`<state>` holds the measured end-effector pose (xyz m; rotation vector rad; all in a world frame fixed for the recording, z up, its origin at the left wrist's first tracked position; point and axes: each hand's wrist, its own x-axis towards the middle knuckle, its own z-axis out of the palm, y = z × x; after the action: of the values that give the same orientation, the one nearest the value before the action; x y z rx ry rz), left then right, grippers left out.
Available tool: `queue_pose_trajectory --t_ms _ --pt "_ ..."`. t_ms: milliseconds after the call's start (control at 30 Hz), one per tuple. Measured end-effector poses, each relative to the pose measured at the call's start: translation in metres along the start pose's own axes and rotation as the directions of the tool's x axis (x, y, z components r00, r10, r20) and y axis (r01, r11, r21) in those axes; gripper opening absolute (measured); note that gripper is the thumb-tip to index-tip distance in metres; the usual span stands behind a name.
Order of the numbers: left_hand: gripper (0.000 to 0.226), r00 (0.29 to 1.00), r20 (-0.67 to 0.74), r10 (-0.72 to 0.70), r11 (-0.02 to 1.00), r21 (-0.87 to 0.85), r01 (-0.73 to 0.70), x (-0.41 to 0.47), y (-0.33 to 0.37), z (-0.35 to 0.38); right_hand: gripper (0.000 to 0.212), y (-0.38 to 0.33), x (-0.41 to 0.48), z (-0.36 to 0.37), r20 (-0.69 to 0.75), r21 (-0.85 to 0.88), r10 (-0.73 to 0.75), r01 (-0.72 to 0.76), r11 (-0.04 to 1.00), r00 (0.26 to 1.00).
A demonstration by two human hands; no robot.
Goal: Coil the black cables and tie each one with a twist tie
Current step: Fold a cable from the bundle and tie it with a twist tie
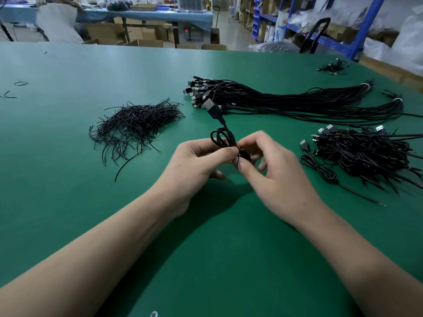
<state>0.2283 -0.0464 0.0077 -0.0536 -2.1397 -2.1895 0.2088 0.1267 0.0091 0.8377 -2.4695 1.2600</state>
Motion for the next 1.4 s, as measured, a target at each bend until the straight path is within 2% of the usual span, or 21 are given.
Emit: queue_pose_trajectory --t_ms 100,267,400,500,567,633,733,833,900,1000,1033,1067,1133,1200,1267,1333,1367,1400 --pt "0.010 1.000 0.021 -0.008 1.000 0.004 0.008 0.001 -0.001 -0.002 0.025 -0.002 0.001 -0.009 -0.057 -0.202 -0.143 0.129 0.971 0.988" --pt "0.011 0.993 0.113 -0.024 0.999 0.042 0.020 0.001 0.001 -0.007 0.016 -0.011 0.004 -0.023 0.017 -0.495 -0.344 0.307 0.813 0.939" --pt "0.012 0.985 0.174 0.020 0.997 0.067 -0.032 0.001 0.005 -0.011 0.019 -0.024 0.011 -0.036 0.175 -0.554 -0.332 0.371 0.745 0.927" --pt "0.015 0.973 0.222 0.060 0.995 0.061 -0.075 0.001 0.008 -0.012 0.029 -0.033 0.023 -0.046 0.325 -0.548 -0.224 0.376 0.747 0.919" --pt "0.019 0.966 0.243 0.088 0.994 0.044 -0.102 0.000 0.010 -0.010 0.033 -0.034 0.027 -0.050 0.364 -0.522 -0.186 0.365 0.771 0.913" --pt "0.022 0.966 0.224 0.130 0.991 0.003 -0.134 -0.001 0.010 -0.007 0.029 -0.030 0.026 -0.053 0.333 -0.416 -0.189 0.324 0.850 0.924" --pt "0.014 0.965 0.137 0.222 0.975 -0.014 -0.222 -0.002 0.011 -0.001 0.022 -0.021 0.023 -0.050 0.219 -0.077 -0.141 0.161 0.984 0.965" --pt "0.004 0.954 0.021 0.300 0.954 -0.020 -0.299 -0.003 0.010 0.006 0.023 -0.017 0.022 -0.041 0.172 0.244 0.018 -0.060 0.968 0.985" --pt "0.006 0.948 -0.013 0.319 0.947 -0.035 -0.320 -0.005 0.009 0.009 0.023 -0.016 0.021 -0.034 0.141 0.255 0.041 -0.076 0.964 0.989" --pt "0.012 0.949 -0.047 0.311 0.950 -0.025 -0.312 -0.006 0.009 0.010 0.023 -0.020 0.019 -0.026 0.113 0.090 -0.001 -0.009 0.996 0.994" --pt "0.012 0.945 -0.066 0.319 0.947 -0.003 -0.320 -0.006 0.010 0.009 0.024 -0.021 0.018 -0.024 0.121 0.121 0.009 -0.024 0.992 0.993" --pt "0.013 0.934 -0.083 0.348 0.938 0.041 -0.345 -0.005 0.011 0.008 0.026 -0.021 0.018 -0.023 0.143 0.227 0.049 -0.081 0.970 0.989" --pt "0.014 0.874 -0.102 0.475 0.866 0.234 -0.442 -0.006 0.015 0.008 0.028 -0.022 0.018 -0.021 0.237 0.491 0.178 -0.276 0.826 0.955" --pt "0.011 0.756 -0.056 0.652 0.686 0.468 -0.557 -0.007 0.019 0.006 0.022 -0.025 0.019 -0.021 0.368 0.645 0.257 -0.445 0.621 0.894" --pt "0.007 0.630 0.051 0.775 0.485 0.590 -0.645 -0.006 0.021 0.001 0.013 -0.026 0.019 -0.022 0.455 0.707 0.264 -0.525 0.474 0.851" --pt "0.008 0.513 0.198 0.835 0.263 0.675 -0.689 -0.002 0.021 -0.006 0.011 -0.027 0.017 -0.022 0.471 0.726 0.284 -0.550 0.412 0.835" --pt "0.009 0.483 0.257 0.837 0.184 0.698 -0.692 -0.002 0.021 -0.008 0.012 -0.026 0.016 -0.021 0.451 0.727 0.312 -0.547 0.415 0.836" --pt "0.011 0.491 0.274 0.827 0.180 0.699 -0.692 -0.001 0.020 -0.009 0.015 -0.024 0.016 -0.020 0.414 0.728 0.340 -0.532 0.432 0.844"
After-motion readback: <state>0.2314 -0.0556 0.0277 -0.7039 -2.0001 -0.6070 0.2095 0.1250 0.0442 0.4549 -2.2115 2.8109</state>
